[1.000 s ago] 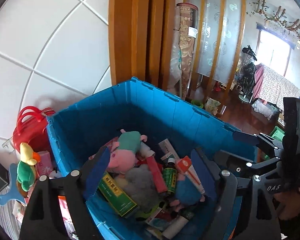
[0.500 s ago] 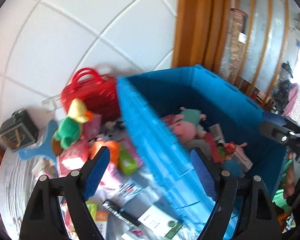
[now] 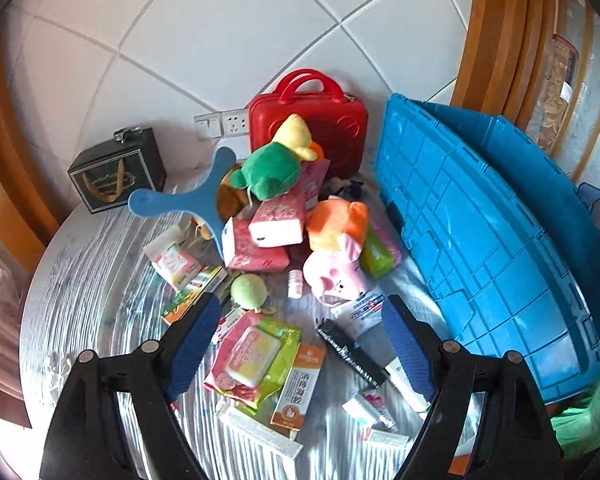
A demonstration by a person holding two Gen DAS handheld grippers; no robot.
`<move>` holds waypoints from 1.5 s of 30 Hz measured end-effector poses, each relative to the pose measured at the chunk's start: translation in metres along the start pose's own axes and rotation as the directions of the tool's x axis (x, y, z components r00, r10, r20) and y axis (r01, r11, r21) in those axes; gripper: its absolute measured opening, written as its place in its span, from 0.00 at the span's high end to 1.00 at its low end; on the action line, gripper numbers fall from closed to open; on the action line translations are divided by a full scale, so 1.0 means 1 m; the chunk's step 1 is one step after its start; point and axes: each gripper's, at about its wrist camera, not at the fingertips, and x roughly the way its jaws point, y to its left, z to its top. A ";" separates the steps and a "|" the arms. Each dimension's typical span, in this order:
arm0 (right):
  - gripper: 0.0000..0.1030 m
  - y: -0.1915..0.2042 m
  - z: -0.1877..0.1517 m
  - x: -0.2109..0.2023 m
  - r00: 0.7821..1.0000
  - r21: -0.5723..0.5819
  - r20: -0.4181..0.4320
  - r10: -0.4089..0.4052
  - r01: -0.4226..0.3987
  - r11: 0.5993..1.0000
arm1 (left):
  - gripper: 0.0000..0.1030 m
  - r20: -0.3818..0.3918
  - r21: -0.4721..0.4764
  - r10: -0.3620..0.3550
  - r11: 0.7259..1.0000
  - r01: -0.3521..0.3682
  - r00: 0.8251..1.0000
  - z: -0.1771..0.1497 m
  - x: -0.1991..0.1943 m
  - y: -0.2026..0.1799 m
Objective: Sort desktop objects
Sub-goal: 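Move both grippers back over the table items, then grasp a long white box with the left gripper while the right grasps a white pill bottle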
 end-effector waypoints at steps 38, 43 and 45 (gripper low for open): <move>0.53 0.092 -0.270 0.241 0.799 -0.080 -0.598 -0.056 0.010 0.997 | 0.37 -0.548 -0.237 -0.128 0.972 -0.007 0.826 -0.208 0.201 0.085; 0.57 0.088 -0.277 0.249 0.783 -0.080 -0.621 -0.047 -0.003 0.997 | 0.37 -0.565 -0.140 -0.017 0.987 -0.076 0.825 -0.203 0.214 0.074; 0.58 0.089 -0.276 0.248 0.788 -0.088 -0.613 -0.045 -0.012 0.996 | 0.38 -0.564 -0.116 0.000 0.990 -0.079 0.826 -0.203 0.214 0.072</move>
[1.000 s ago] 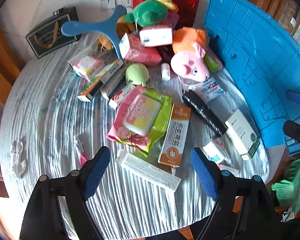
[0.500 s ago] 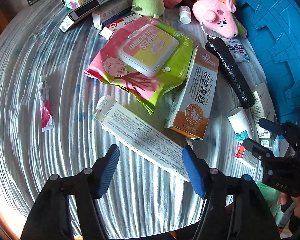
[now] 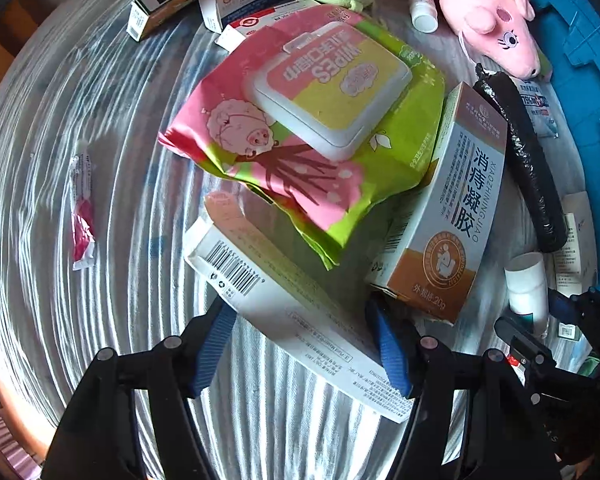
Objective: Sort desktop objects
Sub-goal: 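Grasp a long white box with the left gripper while the right grasps a white pill bottle, then lift and carry the white box and pill bottle over the blue bin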
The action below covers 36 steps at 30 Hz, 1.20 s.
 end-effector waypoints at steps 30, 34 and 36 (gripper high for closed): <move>0.67 0.007 0.021 -0.115 0.977 -0.054 0.207 0.044 -0.033 0.998 | 0.80 0.229 -0.008 -0.091 0.995 0.095 0.969 -0.021 -0.112 0.045; 0.67 0.011 0.028 -0.143 0.964 -0.121 0.259 0.064 -0.033 0.992 | 0.80 0.286 0.015 -0.083 0.997 0.082 0.955 -0.016 -0.135 0.039; 0.67 0.013 0.030 -0.157 0.955 -0.131 0.287 0.069 -0.032 0.991 | 0.80 0.320 0.031 -0.075 0.997 0.068 0.945 -0.016 -0.147 0.036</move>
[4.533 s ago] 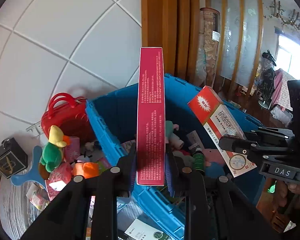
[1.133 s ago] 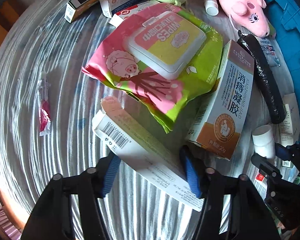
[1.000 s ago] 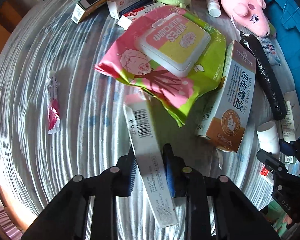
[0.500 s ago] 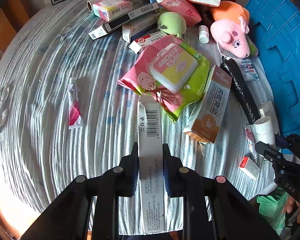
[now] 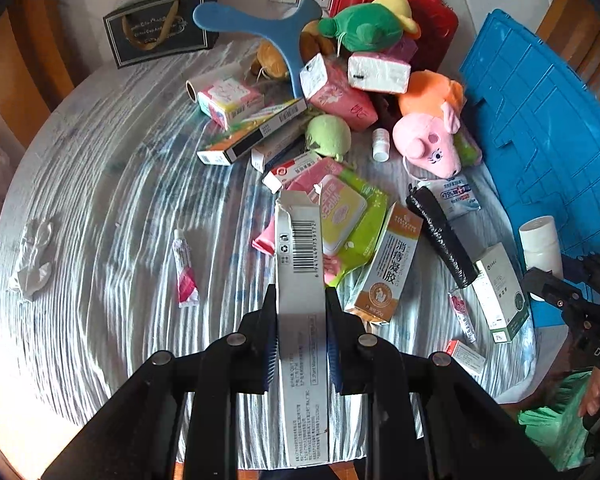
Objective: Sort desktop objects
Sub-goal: 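Lift and carry the white box and pill bottle over the blue bin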
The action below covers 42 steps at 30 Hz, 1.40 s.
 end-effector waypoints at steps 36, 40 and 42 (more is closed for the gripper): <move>0.67 -0.048 0.042 -0.217 0.903 -0.055 0.425 0.068 -0.049 0.997 | 0.80 0.434 0.175 0.004 0.981 -0.089 0.901 0.082 -0.193 -0.104; 0.67 -0.074 0.035 -0.237 0.885 -0.038 0.461 0.059 -0.047 0.998 | 0.80 0.452 0.218 -0.021 0.972 -0.087 0.892 0.091 -0.200 -0.140; 0.67 -0.089 0.031 -0.246 0.879 -0.028 0.475 0.051 -0.042 0.999 | 0.80 0.458 0.244 -0.040 0.966 -0.082 0.888 0.095 -0.202 -0.162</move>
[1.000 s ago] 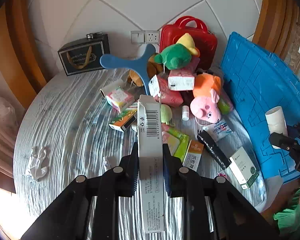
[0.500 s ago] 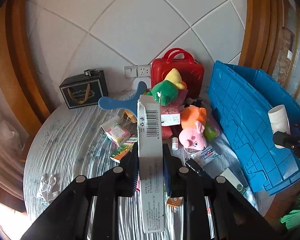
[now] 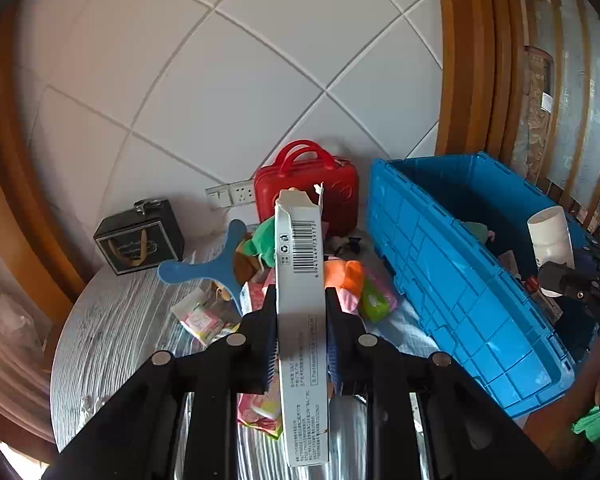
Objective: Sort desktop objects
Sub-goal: 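Lift and carry the white box and pill bottle over the blue bin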
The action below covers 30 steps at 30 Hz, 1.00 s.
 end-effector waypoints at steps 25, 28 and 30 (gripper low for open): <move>0.67 -0.190 -0.023 -0.063 0.970 0.205 -0.005 -0.243 0.239 0.949 | 0.80 -0.019 0.243 -0.318 0.918 0.313 0.948 0.105 0.069 -0.250; 0.67 -0.212 -0.027 -0.066 0.960 0.232 -0.016 -0.279 0.275 0.933 | 0.80 -0.027 0.266 -0.343 0.903 0.337 0.939 0.114 0.080 -0.272; 0.67 -0.224 -0.027 -0.070 0.954 0.248 -0.021 -0.298 0.294 0.923 | 0.80 -0.034 0.276 -0.356 0.895 0.351 0.934 0.118 0.087 -0.285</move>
